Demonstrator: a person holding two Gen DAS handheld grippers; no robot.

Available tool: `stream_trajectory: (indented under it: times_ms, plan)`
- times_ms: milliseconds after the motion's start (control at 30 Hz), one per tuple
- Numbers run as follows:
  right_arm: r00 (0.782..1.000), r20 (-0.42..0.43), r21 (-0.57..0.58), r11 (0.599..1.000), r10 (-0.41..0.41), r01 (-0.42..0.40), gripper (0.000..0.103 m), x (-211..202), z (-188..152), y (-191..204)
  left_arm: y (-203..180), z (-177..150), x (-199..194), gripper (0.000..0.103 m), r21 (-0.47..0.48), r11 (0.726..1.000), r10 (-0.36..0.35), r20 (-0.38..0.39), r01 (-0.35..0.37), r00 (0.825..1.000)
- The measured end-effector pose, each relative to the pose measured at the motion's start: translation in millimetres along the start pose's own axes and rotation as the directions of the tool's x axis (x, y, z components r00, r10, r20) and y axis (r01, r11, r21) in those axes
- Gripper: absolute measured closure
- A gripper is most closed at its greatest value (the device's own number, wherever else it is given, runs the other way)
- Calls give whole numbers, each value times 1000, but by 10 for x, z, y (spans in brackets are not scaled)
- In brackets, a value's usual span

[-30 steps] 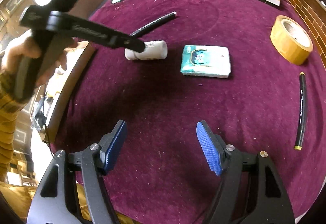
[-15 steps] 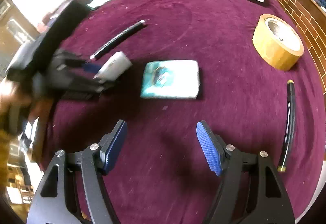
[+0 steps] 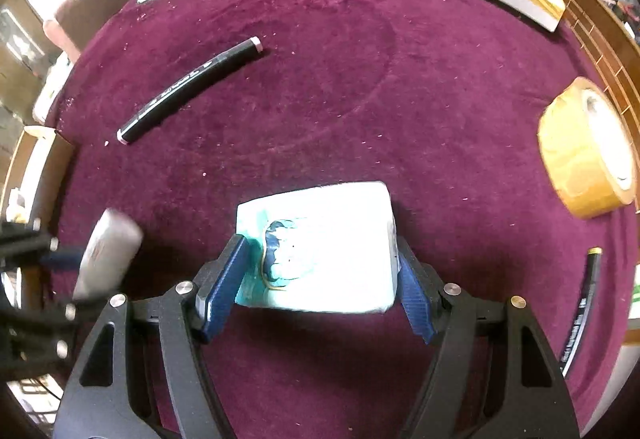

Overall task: Organize objects
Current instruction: 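Grasp the teal-printed card packet with the right gripper, then carry the white bottle and teal packet over the cardboard tray with both grippers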

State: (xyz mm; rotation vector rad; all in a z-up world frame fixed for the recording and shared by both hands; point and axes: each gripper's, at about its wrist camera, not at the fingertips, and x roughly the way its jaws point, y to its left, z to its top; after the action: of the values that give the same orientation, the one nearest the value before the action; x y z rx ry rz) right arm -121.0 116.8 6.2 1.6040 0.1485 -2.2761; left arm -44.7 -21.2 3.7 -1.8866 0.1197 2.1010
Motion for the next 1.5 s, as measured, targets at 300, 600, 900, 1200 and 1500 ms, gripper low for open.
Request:
stream_trajectory:
  times_ms: [300,600,900,1200,1500]
  plan:
    - [998,23,-10,998,60,-60,27,-31,-78,105,128,-307,-57,69,-60,996,-63,41,65,997]
    - [997,46,-11,998,62,-62,72,-135,-118,174,95,-336,-53,69,-46,997,-54,43,56,998]
    - [976,129,-11,985,174,-174,92,-458,-334,189,75,-335,-49,69,-50,997,-51,53,53,997]
    - [960,166,-40,974,227,-223,93,-592,-403,314,65,-384,-129,69,-59,997,-48,88,53,995]
    - [952,167,-58,967,255,-249,93,-631,-433,404,37,-300,-135,69,-51,998,-14,96,19,995]
